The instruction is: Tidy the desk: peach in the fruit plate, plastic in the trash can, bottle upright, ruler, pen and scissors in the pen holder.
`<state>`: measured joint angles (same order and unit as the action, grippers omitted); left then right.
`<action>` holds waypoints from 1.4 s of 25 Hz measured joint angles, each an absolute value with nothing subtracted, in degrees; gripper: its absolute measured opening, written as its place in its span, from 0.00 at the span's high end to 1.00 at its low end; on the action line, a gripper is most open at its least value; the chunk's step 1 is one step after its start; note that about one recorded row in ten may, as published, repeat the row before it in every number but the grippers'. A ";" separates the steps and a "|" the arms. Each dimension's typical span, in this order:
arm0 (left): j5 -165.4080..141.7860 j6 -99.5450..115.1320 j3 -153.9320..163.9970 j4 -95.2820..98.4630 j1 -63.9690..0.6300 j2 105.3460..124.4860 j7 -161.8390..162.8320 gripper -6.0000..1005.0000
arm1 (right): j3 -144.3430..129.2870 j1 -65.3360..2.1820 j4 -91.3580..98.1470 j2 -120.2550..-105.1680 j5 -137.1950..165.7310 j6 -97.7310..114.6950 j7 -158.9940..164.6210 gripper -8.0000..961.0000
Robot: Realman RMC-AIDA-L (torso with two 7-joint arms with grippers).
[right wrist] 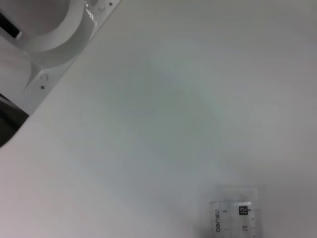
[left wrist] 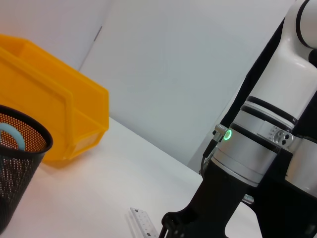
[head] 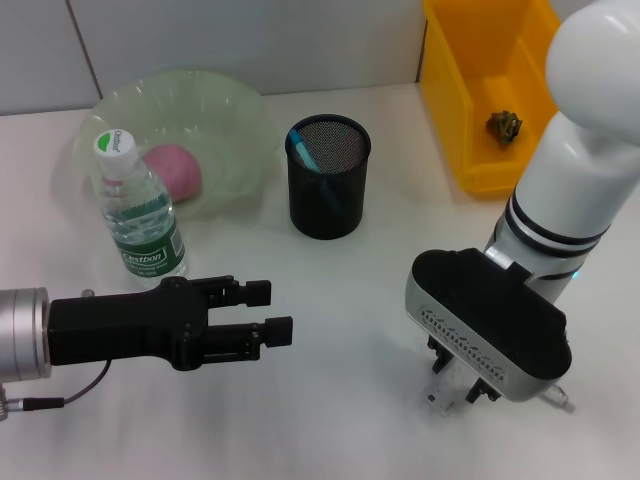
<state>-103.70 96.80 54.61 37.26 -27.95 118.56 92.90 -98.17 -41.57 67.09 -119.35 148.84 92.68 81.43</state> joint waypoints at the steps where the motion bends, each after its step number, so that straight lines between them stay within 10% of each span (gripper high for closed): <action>1: -103.70 96.80 54.61 37.26 -27.95 118.56 92.90 0.32 | -98.17 -41.57 67.09 -119.35 148.84 92.68 81.43 0.57; 35: -104.20 99.41 56.88 37.41 -27.95 118.18 92.15 0.32 | -63.08 -34.72 74.59 -119.09 109.21 87.30 86.53 0.60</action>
